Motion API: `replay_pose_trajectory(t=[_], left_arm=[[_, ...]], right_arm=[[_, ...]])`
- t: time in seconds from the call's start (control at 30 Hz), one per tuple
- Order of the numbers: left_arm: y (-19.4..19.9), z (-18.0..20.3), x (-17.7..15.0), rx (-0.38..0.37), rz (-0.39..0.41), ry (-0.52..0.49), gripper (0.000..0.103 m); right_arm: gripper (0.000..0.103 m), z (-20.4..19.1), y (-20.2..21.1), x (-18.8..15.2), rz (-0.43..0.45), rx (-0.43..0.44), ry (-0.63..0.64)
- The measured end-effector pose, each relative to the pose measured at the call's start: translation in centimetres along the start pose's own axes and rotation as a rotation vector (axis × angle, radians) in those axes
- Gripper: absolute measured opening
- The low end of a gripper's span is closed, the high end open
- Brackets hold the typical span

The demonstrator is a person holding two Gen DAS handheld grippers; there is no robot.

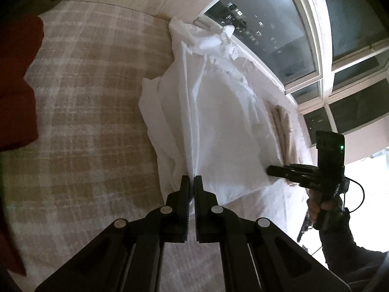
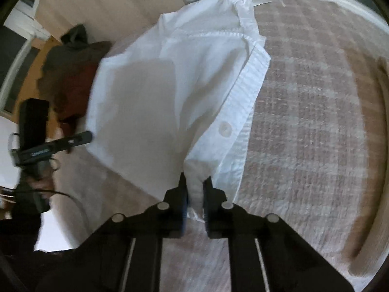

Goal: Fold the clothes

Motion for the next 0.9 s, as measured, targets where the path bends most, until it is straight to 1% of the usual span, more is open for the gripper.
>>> replay_pose_trajectory(t=[0.03,0.07,0.1,0.17,0.2,0.23,0.27,0.3,0.33,0.37,0.4,0.43,0.47,0.57,0.67,0.73,0.8,0.9], left_arm=[[0.3,0.1,0.0,-0.006,-0.007,0.0,0.003],[0.6,0.2,0.0,-0.012,-0.015,0.001,0.004],[0.6,0.1,0.1,0.004,-0.017,-0.003,0.004],[1.0,-0.7,0.6,0.033,-0.027,0.021,0.009],[1.4,-1.0,0.8,0.044,-0.026,0.028,0.015],[2.1,-1.0,1.5,0.06,-0.012,0.015,0.019],[2.9,-0.9,2.2,0.076,0.005,-0.001,0.02],[3.8,-0.5,3.4,0.095,0.027,-0.023,0.024],[4.1,0.0,4.6,0.103,0.046,-0.04,0.032],[4.1,1.0,6.7,0.115,0.067,-0.072,0.037],[4.0,2.1,8.8,0.129,0.089,-0.106,0.045],[3.8,2.9,10.2,0.142,0.102,-0.135,0.048],[2.9,3.9,12.2,0.161,0.114,-0.177,0.048],[-0.8,5.4,17.2,0.19,0.119,-0.217,0.048],[-4.6,4.9,20.1,0.219,0.09,-0.209,0.048],[-6.5,4.3,21.2,0.231,0.07,-0.207,0.048],[-8.0,3.7,22.0,0.241,0.058,-0.208,0.048],[-9.0,2.9,22.8,0.254,0.051,-0.213,0.048]], right_arm=[[0.01,-0.3,1.2,0.1,0.008,0.027,-0.005],[0.011,-0.3,2.2,0.2,0.018,0.027,0.0],[0.015,0.0,2.6,0.3,0.011,-0.013,0.015],[0.021,0.8,3.3,0.3,-0.012,-0.091,0.039],[0.021,1.3,3.4,0.1,-0.045,-0.124,0.033],[0.021,1.7,3.6,0.1,-0.06,-0.142,0.024],[0.022,2.0,4.4,0.5,-0.036,-0.128,0.007],[0.026,2.6,5.4,1.3,-0.003,-0.128,-0.007],[0.032,3.5,6.4,2.5,0.025,-0.153,-0.015],[0.045,4.4,7.3,3.7,0.054,-0.177,-0.022],[0.048,5.4,8.1,5.1,0.081,-0.204,-0.029],[0.048,6.4,8.6,7.0,0.108,-0.227,-0.033],[0.049,6.9,8.7,8.8,0.131,-0.229,-0.034],[0.049,8.5,7.0,15.0,0.173,-0.211,-0.03],[0.049,10.2,4.3,19.0,0.168,-0.189,-0.033],[0.049,10.9,2.2,20.4,0.162,-0.155,-0.047],[0.049,11.5,0.2,21.1,0.158,-0.143,-0.047],[0.049,12.7,-1.8,22.0,0.151,-0.124,-0.049]])
Point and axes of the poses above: each gripper's, at about its wrist camera, not at the fingertips, and y roughly against the way its jaws point, z to its right, x to its top, the point moved 9 cm from there along -y, roughly the way its jaws point, and after that the axes turned 11 degrees about y, right-handed, at the moved point
